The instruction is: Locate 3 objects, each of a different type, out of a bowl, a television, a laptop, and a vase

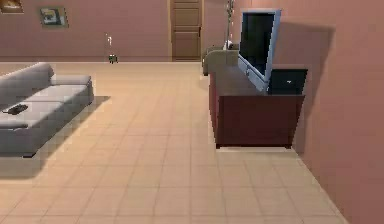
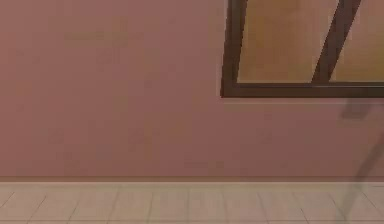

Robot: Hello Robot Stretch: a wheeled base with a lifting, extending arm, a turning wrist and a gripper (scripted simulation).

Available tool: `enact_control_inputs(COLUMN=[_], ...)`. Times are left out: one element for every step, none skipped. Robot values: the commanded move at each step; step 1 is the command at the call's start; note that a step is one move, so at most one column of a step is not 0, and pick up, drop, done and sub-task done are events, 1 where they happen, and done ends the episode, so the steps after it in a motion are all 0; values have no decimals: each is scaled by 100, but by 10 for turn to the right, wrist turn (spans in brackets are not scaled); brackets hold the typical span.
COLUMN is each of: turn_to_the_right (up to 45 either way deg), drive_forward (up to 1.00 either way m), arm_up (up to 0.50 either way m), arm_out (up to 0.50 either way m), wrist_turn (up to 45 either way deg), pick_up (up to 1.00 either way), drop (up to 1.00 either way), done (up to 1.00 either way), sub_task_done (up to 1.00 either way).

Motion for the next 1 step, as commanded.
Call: enact_control_inputs(turn_to_the_right=[210], drive_forward=[0], arm_up=[0], arm_out=[0], wrist_turn=[0], pick_up=[0], drop=[0], done=[0], sub_task_done=[0])
